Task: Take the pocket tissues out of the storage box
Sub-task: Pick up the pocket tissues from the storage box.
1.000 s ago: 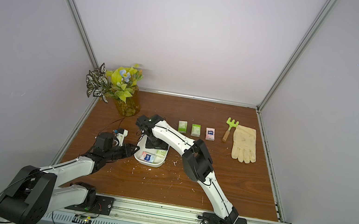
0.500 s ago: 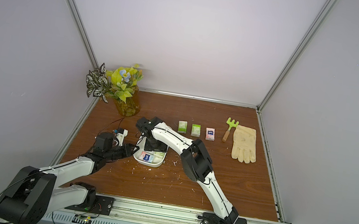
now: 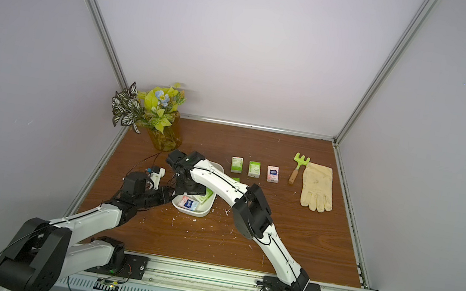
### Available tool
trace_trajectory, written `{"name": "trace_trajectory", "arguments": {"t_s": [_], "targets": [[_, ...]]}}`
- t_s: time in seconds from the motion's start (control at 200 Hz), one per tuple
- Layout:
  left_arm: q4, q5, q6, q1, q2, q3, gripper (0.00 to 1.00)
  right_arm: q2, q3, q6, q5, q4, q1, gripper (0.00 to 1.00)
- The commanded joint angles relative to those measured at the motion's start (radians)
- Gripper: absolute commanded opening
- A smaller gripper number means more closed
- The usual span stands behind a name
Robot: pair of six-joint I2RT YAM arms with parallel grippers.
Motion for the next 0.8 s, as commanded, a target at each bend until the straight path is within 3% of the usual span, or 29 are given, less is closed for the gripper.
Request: {"name": "trace_trajectory", "arguments": {"t_s": [0.0,0.4,0.796], "targets": [[-0.011,0.014,-0.005,-0.008,-0.014,-0.004,0.2,-0.044,0.001,0.059,0.035,-0.083,-0.008,0.74],[-0.008,0.021,-0.001,-0.008,-0.013,-0.01,0.19,-0.081,-0.079,0.228,0.009,-0.061,-0.023,0.79],[-0.009,0.021,-0.002,-0.008,-0.007,-0.009,0.18,-0.082,-0.137,0.245,-0.009,0.0,-0.035,0.84]]}}
